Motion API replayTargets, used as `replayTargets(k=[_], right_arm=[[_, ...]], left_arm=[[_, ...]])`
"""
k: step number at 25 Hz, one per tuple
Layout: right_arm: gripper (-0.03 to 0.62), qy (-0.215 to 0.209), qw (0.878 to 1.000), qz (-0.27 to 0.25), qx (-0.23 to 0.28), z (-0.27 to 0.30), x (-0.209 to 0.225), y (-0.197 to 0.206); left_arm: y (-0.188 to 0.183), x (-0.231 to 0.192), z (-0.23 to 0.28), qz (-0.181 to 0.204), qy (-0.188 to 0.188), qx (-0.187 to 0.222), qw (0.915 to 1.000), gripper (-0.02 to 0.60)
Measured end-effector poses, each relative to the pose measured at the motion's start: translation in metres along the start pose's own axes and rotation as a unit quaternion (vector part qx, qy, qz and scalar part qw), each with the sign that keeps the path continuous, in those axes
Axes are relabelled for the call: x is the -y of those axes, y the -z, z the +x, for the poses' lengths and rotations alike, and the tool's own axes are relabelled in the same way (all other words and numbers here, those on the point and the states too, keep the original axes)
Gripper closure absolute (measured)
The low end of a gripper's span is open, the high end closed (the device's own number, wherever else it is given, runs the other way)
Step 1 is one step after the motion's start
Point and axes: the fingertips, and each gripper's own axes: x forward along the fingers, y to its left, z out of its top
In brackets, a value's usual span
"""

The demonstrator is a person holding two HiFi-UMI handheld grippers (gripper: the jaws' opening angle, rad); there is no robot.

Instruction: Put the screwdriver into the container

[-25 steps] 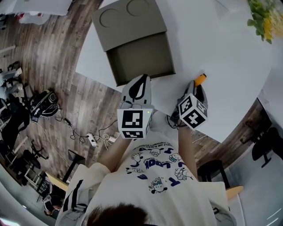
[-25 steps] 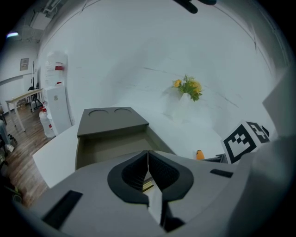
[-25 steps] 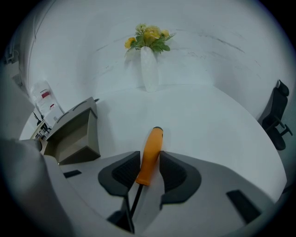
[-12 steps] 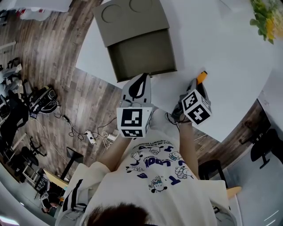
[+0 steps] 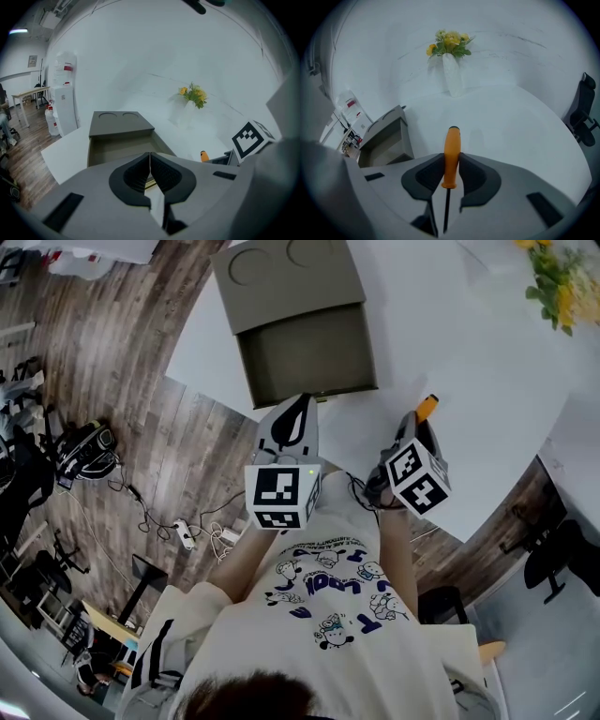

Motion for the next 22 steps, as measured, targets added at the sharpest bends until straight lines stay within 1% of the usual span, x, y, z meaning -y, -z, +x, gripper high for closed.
replayTargets(k=[12, 22], right_arm=[[0.482, -0.048, 0.997, -0.025, 0.057, -0.053, -0.038, -0.023], [0.482, -0.095, 0.990, -0.059, 0.085, -0.071, -0.089, -0.043]], left_arm=[[-0.017, -0.006, -0.037, -0.009, 0.001, 0.051, 0.9986, 0.563], [-0.035, -0.030, -0.063, -0.028, -0.026, 0.093, 0.9949, 0.563]])
